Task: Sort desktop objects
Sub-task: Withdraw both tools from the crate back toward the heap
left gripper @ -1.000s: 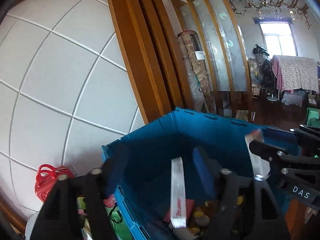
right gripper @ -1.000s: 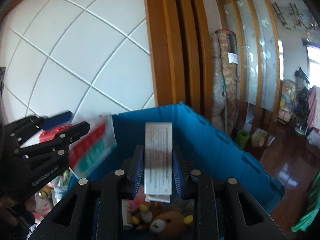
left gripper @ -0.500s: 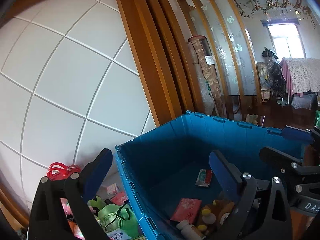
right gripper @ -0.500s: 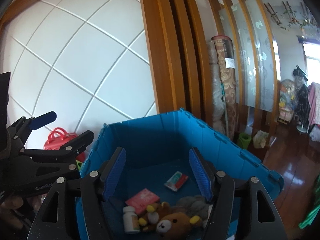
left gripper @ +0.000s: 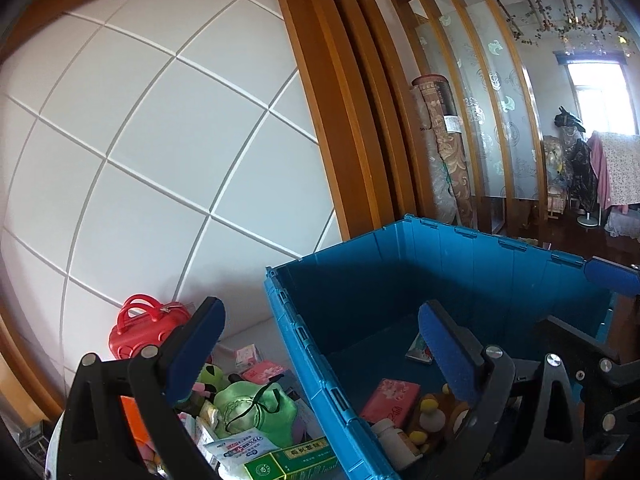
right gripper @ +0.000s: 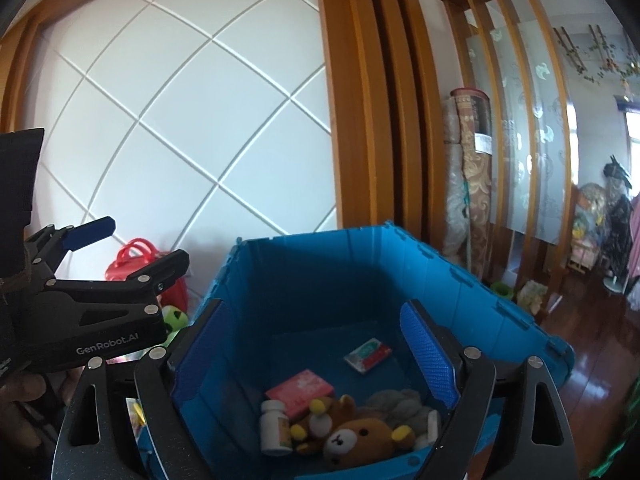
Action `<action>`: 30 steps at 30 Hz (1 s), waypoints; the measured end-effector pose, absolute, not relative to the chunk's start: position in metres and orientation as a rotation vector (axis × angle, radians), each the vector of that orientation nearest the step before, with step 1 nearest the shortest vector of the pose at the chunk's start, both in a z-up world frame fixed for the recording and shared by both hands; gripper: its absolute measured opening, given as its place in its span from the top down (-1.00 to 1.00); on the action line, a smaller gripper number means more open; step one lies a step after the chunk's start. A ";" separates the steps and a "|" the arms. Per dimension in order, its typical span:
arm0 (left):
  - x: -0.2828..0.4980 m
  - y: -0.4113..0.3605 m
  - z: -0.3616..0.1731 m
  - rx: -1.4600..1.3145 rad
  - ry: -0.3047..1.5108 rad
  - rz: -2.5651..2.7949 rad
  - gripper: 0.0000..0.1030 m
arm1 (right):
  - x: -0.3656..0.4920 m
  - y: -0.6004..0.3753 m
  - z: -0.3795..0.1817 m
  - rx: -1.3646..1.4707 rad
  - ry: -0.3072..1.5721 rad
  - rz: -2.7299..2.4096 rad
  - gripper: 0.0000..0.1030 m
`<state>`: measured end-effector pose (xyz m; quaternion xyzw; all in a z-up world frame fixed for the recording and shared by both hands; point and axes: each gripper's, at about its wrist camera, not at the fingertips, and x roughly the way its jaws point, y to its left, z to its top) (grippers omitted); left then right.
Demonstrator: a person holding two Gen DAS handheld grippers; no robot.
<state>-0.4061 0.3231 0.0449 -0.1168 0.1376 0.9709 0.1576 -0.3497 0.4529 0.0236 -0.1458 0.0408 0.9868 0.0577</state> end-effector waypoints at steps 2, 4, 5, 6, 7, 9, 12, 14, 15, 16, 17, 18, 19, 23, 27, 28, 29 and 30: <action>-0.403 0.315 0.043 -0.338 0.386 2.798 -0.92 | -0.348 0.444 0.023 -0.444 0.118 3.013 -0.72; -0.401 0.304 0.042 -0.345 0.373 2.815 -0.92 | -0.347 0.437 0.023 -0.452 0.108 3.034 -0.72; -0.400 0.298 0.042 -0.348 0.365 2.824 -0.92 | -0.346 0.432 0.023 -0.451 0.096 3.042 -0.72; -0.400 0.292 0.042 -0.351 0.355 2.834 -0.92 | -0.345 0.426 0.024 -0.444 0.089 3.053 -0.73; -0.399 0.285 0.041 -0.357 0.346 2.841 -0.92 | -0.344 0.419 0.025 -0.437 0.087 3.066 -0.76; -0.397 0.272 0.040 -0.364 0.342 2.860 -0.92 | -0.342 0.409 0.026 -0.428 0.081 3.084 -0.80; -0.395 0.250 0.038 -0.381 0.339 2.886 -0.92 | -0.341 0.390 0.028 -0.424 0.075 3.122 -0.80; -0.393 0.232 0.037 -0.393 0.330 2.901 -0.92 | -0.342 0.375 0.028 -0.428 0.074 3.145 -0.80; -0.393 0.223 0.037 -0.400 0.331 2.907 -0.92 | -0.342 0.369 0.027 -0.434 0.073 3.152 -0.80; -0.392 0.214 0.036 -0.405 0.333 2.914 -0.92 | -0.343 0.362 0.027 -0.444 0.072 3.158 -0.80; -0.391 0.206 0.035 -0.409 0.333 2.922 -0.92 | -0.345 0.353 0.025 -0.458 0.069 3.167 -0.81; -0.390 0.196 0.034 -0.415 0.327 2.929 -0.92 | -0.346 0.343 0.024 -0.471 0.061 3.173 -0.81; -0.389 0.185 0.033 -0.425 0.319 2.931 -0.92 | -0.345 0.336 0.022 -0.477 0.058 3.176 -0.81; -0.384 0.145 0.027 -0.445 0.329 2.955 -0.92 | -0.347 0.300 0.017 -0.521 0.045 3.193 -0.81; -0.378 0.097 0.018 -0.478 0.323 2.983 -0.92 | -0.350 0.268 0.012 -0.553 0.054 3.204 -0.81; -0.379 0.085 0.016 -0.489 0.325 2.992 -0.92 | -0.350 0.261 0.011 -0.560 0.053 3.206 -0.81; -0.378 0.073 0.013 -0.499 0.326 2.999 -0.92 | -0.351 0.253 0.009 -0.567 0.053 3.207 -0.81; -0.376 0.061 0.009 -0.504 0.328 3.004 -0.92 | -0.352 0.244 0.006 -0.579 0.054 3.208 -0.81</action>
